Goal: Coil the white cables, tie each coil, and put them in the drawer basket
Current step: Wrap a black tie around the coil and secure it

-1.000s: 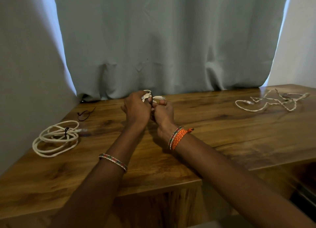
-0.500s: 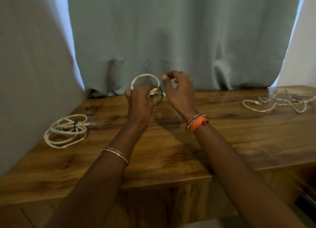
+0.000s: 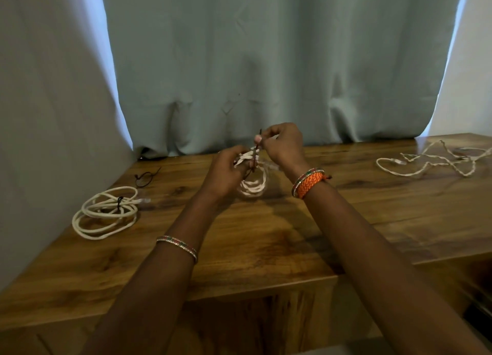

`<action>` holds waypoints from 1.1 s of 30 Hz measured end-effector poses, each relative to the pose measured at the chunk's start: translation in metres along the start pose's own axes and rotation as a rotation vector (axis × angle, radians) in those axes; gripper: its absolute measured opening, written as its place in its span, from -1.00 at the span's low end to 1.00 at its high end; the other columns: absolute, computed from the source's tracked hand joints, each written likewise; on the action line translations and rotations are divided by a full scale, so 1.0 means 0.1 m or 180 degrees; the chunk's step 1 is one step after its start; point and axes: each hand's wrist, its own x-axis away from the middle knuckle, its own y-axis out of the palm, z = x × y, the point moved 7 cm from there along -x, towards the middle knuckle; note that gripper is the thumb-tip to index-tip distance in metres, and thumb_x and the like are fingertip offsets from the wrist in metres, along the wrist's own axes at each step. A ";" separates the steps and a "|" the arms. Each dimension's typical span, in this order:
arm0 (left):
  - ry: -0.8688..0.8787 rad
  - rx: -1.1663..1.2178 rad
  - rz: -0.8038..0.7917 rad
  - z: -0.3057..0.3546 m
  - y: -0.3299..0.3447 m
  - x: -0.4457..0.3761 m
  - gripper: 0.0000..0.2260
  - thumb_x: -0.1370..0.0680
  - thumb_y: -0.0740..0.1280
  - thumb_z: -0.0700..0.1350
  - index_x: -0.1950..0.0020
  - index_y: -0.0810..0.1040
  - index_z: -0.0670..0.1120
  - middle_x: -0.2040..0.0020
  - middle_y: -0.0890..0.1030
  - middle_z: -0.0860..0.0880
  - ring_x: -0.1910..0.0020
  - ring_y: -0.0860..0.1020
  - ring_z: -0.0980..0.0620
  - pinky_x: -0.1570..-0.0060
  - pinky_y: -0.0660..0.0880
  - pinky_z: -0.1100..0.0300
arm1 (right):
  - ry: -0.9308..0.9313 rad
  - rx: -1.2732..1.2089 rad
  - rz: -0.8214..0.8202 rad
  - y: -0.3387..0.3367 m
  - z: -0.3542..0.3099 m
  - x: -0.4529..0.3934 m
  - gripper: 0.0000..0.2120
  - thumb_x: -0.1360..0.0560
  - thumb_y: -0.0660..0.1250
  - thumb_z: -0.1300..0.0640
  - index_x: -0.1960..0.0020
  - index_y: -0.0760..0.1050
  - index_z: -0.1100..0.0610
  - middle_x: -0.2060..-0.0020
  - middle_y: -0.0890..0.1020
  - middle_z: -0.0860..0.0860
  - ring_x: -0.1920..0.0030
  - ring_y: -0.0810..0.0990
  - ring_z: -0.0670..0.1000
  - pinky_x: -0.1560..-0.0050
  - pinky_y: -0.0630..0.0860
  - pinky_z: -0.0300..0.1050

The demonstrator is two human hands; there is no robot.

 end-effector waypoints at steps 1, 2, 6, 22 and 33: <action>-0.0122 0.0029 -0.0051 -0.07 -0.01 -0.02 -0.79 -0.48 0.36 -0.27 0.13 0.52 0.06 0.20 0.63 -0.07 0.21 0.59 0.03 0.15 0.50 0.07 | -0.0063 -0.0094 0.0149 -0.06 0.00 0.00 -0.83 -0.47 0.39 0.17 0.29 0.53 0.16 0.31 0.58 -0.02 0.23 0.53 -0.07 0.21 0.45 -0.27; -0.0199 0.0046 -0.0091 -0.13 -0.02 -0.03 -0.80 -0.48 0.37 -0.26 0.14 0.48 0.06 0.17 0.63 -0.14 0.19 0.59 -0.04 0.16 0.49 0.04 | -0.0133 -0.0180 0.0215 -0.10 -0.02 -0.02 -0.78 -0.50 0.35 0.19 0.31 0.45 0.14 0.36 0.52 -0.05 0.30 0.48 -0.10 0.30 0.39 -0.36; -0.0210 0.0074 -0.0190 -0.17 -0.05 -0.06 -0.82 -0.50 0.35 -0.28 0.13 0.50 0.02 0.24 0.61 -0.09 0.35 0.54 0.19 0.27 0.45 0.18 | -0.0197 -0.0592 -0.0372 0.01 -0.04 -0.06 -0.76 -0.56 0.27 0.23 0.28 0.40 0.10 0.34 0.59 0.01 0.37 0.57 -0.09 0.39 0.44 -0.36; -0.0209 -0.0692 -0.0549 -0.02 0.05 -0.07 -0.83 -0.58 0.19 -0.26 0.15 0.47 -0.06 0.23 0.55 -0.25 0.36 0.45 0.14 0.31 0.31 0.21 | -0.0327 -0.1415 0.0116 -0.21 -0.27 -0.11 -0.77 -0.59 0.12 0.33 0.23 0.34 0.18 0.39 0.54 0.07 0.47 0.51 -0.04 0.43 0.50 -0.18; -0.0272 -0.0160 -0.1235 0.13 0.22 0.04 -0.86 -0.63 0.11 -0.25 -0.08 0.45 -0.22 0.28 0.42 0.02 0.29 0.39 0.14 0.23 0.37 0.31 | 0.0844 -0.2320 0.0265 -0.31 0.15 -0.28 -0.76 -0.61 0.12 0.31 0.23 0.38 0.21 0.38 0.50 0.11 0.47 0.51 -0.01 0.42 0.52 -0.20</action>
